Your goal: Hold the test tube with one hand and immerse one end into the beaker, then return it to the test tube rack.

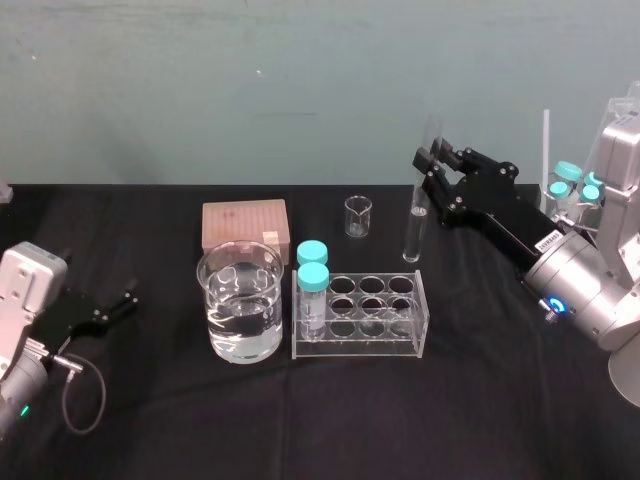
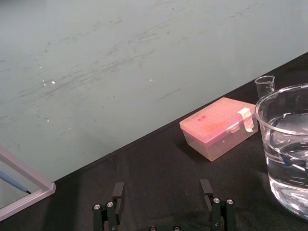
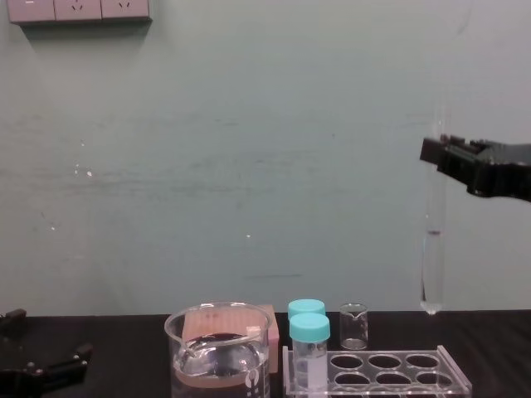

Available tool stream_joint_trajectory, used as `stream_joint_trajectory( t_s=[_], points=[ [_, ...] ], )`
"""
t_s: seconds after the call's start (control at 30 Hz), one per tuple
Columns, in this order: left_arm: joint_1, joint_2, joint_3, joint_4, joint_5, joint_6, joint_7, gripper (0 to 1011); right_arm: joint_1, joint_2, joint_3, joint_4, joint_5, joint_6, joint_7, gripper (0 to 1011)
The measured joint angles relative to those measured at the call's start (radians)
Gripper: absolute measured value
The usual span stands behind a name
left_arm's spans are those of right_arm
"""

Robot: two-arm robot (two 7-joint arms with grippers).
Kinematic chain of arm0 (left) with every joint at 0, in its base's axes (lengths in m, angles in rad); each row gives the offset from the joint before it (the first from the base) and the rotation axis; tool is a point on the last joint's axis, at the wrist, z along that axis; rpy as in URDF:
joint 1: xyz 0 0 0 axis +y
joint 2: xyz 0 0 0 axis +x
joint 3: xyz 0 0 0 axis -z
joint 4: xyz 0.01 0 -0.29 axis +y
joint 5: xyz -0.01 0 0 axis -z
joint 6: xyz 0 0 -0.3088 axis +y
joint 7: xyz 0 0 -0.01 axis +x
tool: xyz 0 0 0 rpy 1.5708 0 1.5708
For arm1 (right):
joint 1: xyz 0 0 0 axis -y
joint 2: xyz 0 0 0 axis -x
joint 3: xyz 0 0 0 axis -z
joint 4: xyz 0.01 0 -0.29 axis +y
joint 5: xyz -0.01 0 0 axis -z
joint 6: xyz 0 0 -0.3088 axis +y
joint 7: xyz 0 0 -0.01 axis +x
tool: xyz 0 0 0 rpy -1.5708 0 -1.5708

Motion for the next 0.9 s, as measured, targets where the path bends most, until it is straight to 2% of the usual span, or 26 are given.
stream_joint_trajectory(
  t_s=[0.33, 0.63, 0.9],
  points=[
    [0.0, 0.0, 0.0, 0.0, 0.0, 0.0, 0.0, 1000, -0.026, -0.021, 0.009, 0.022, -0.014, -0.003, -0.008, 222],
    [0.0, 0.0, 0.0, 0.0, 0.0, 0.0, 0.0, 1000, -0.026, -0.056, 0.018, 0.071, -0.027, -0.06, -0.005, 222],
    [0.0, 0.0, 0.0, 0.0, 0.0, 0.0, 0.0, 1000, -0.021, -0.069, 0.019, 0.097, -0.037, -0.069, 0.005, 222]
  ],
)
